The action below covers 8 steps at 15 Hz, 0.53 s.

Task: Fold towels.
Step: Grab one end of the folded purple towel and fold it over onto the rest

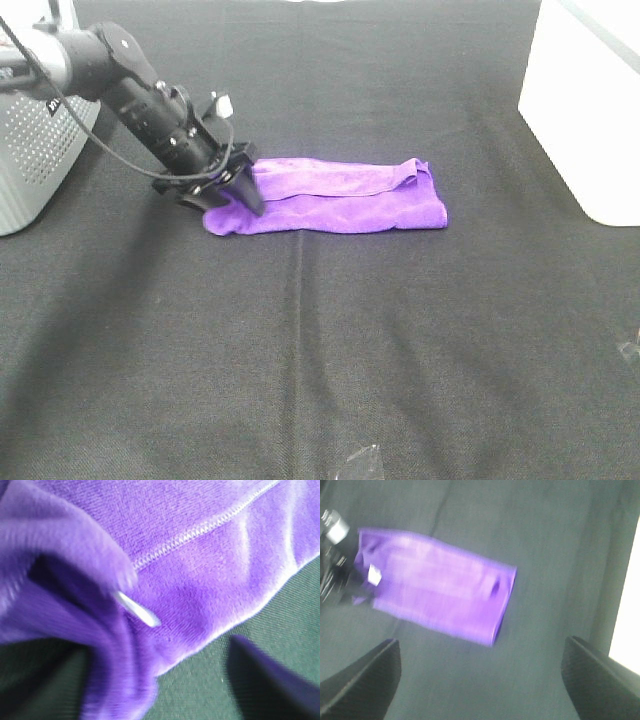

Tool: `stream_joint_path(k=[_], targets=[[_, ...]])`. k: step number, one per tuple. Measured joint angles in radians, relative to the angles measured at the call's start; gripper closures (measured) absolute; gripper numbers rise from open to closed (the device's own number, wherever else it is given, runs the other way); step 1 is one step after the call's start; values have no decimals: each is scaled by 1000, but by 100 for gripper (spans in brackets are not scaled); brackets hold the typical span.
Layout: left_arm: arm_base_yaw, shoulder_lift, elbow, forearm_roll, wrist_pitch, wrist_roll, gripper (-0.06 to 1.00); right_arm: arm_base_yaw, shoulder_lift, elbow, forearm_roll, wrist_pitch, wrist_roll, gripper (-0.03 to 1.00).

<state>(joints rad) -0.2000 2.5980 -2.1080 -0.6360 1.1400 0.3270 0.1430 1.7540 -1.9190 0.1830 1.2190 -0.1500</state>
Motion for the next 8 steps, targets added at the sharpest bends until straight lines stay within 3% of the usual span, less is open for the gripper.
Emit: stream_joint_path(k=[1, 2, 8], targets=[[0, 9, -16, 5, 1, -6, 78, 0, -56, 69, 0, 0, 7, 14], [-1, 15, -34, 18, 11, -12, 88, 0, -115, 148, 0, 0, 9, 14], [-24, 37, -244, 135, 75, -19, 90, 0, -440, 506, 0, 0, 34, 14]])
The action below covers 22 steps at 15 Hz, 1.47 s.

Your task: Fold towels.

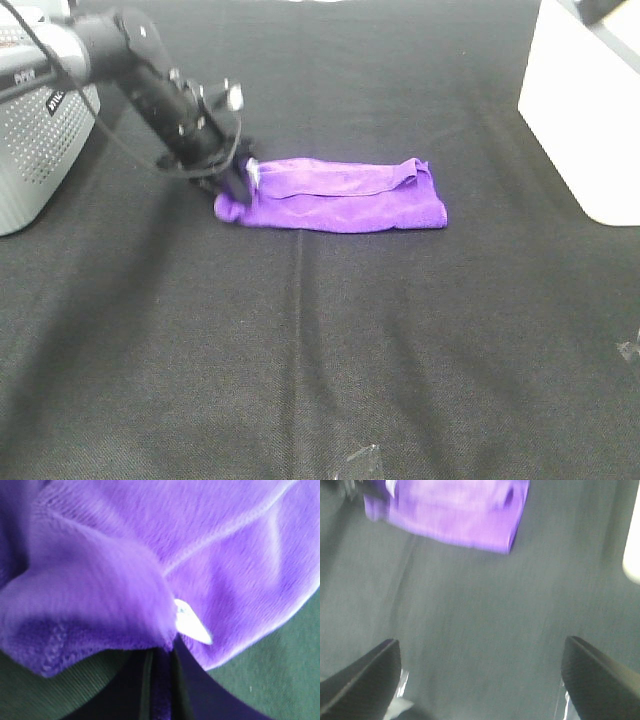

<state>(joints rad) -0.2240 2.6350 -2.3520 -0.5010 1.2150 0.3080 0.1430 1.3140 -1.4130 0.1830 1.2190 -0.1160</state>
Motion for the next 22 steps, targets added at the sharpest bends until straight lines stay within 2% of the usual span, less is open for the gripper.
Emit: stream_joint_path(k=[1, 3, 9, 13, 14, 16, 17, 18, 19, 20, 22], targets=[[-15, -2, -64, 1, -4, 0, 90, 0, -50, 63, 0, 0, 3, 14], [-50, -4, -100, 1, -4, 0, 90, 0, -82, 110, 0, 0, 7, 14], [-230, -7, -114, -4, -8, -12, 90, 0, -145, 221, 28, -1, 7, 14], [-273, -7, -114, -49, -121, -59, 88, 0, -192, 266, 49, -1, 7, 14], [-275, -7, -114, -70, -148, -65, 81, 0, -204, 275, 49, 0, 7, 14], [-276, -7, -114, -143, -187, -68, 56, 0, -220, 278, 51, 1, 7, 14], [-276, -7, -114, -207, -222, -65, 44, 0, -225, 278, 52, 1, 7, 14], [-276, -7, -114, -292, -266, -46, 36, 0, -226, 278, 54, 1, 7, 14], [-276, -7, -114, -365, -301, -11, 32, 0, -226, 278, 58, 1, 7, 14], [-276, -7, -114, -405, -316, 23, 30, 0, -226, 278, 59, 1, 7, 14], [-276, -7, -114, -421, -324, 45, 29, 0, -226, 278, 59, 1, 7, 14]])
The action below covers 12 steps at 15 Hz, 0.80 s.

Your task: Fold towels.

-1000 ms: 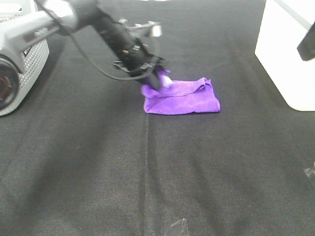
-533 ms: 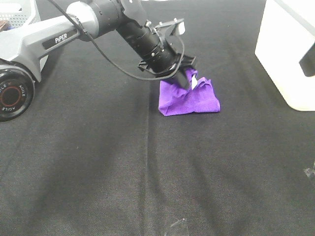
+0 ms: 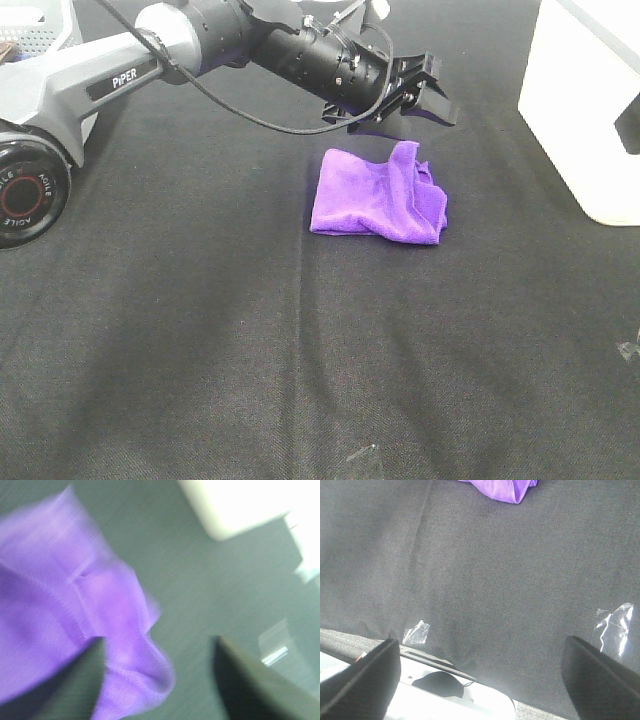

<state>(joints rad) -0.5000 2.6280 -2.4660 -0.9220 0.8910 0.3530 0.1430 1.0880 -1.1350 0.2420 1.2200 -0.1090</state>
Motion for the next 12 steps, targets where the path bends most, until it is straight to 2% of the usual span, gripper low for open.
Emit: stream_joint_path(k=[3, 6, 8, 10, 12], targets=[[5, -2, 0, 52, 1, -4, 23, 0, 0, 0, 0, 0, 0, 14], [30, -51, 0, 220, 58, -6, 13, 0, 0, 0, -25, 0, 0, 14], [67, -124, 0, 393, 121, -43, 12, 0, 0, 0, -61, 0, 18, 14], [98, -186, 0, 607, 203, -186, 12, 0, 0, 0, -87, 0, 39, 14], [106, -242, 0, 840, 303, -287, 12, 0, 0, 0, -113, -20, 81, 14]])
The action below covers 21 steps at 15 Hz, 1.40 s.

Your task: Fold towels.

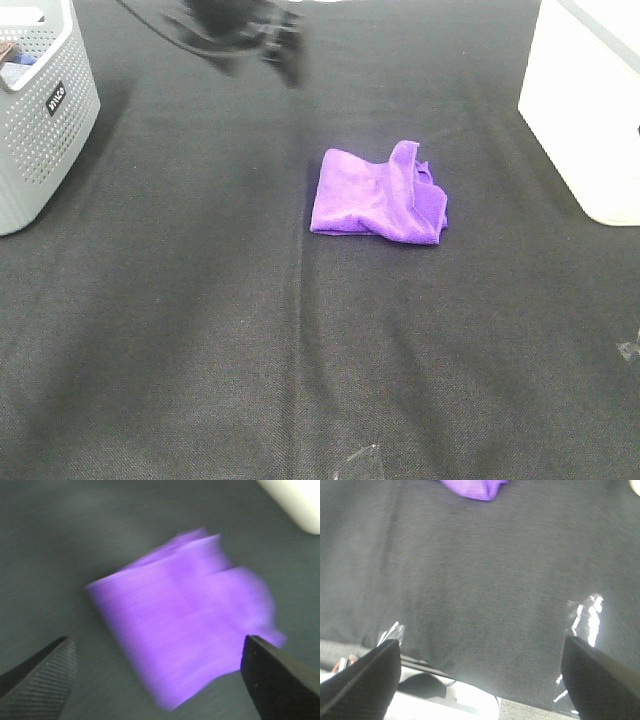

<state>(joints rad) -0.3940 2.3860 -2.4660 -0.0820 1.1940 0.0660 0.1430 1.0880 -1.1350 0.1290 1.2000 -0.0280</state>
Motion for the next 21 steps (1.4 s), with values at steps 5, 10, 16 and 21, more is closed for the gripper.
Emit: stream_joint_path(k=[5, 10, 16, 21], targets=[[91, -130, 9, 149, 19, -96, 12, 0, 0, 0, -55, -60, 89, 14], [348, -467, 360, 144, 19, -76, 13, 0, -21, 2, -59, 9, 102, 14], [381, -1293, 1245, 98, 3, -48, 13, 0, -518, 106, -55, 11, 102, 14], [381, -1854, 1674, 96, -80, 28, 13, 0, -882, 332, -77, 21, 94, 14]])
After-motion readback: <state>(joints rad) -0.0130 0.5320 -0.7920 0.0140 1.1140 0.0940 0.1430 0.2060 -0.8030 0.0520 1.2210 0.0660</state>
